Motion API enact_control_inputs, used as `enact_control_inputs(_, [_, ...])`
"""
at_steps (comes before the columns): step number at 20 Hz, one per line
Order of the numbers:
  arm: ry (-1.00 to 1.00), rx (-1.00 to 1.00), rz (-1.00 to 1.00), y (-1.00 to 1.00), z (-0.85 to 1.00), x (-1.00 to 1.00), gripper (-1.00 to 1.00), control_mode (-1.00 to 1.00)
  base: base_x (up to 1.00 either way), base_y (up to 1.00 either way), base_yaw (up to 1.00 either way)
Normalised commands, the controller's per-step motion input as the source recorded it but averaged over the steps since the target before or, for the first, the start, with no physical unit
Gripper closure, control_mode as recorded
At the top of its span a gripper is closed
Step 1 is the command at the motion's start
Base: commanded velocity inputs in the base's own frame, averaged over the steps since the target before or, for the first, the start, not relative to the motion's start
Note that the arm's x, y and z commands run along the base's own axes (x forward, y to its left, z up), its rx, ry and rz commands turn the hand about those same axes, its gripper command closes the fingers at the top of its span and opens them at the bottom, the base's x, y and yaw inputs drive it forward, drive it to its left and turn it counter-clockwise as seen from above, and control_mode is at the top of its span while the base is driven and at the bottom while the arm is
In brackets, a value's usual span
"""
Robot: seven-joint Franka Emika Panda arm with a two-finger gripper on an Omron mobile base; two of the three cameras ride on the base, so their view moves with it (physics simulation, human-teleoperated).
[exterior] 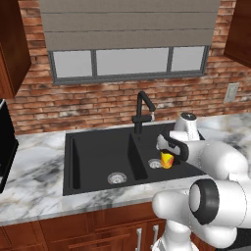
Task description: Move any existing items from the left basin to the right basin for drying. Then move the mug from the counter to the left basin of the sink for washing.
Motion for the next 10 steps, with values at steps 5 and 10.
enact_control_inputs(5, [0.00,0.00,0.00,0.00,-0.08,0.24,1.00,-1.00,0.00,0.00,0.00])
enact_control_inputs(10, [0.00,0.00,0.00,0.00,-0.03,0.25,1.00,-1.00,0.00,0.00,0.00])
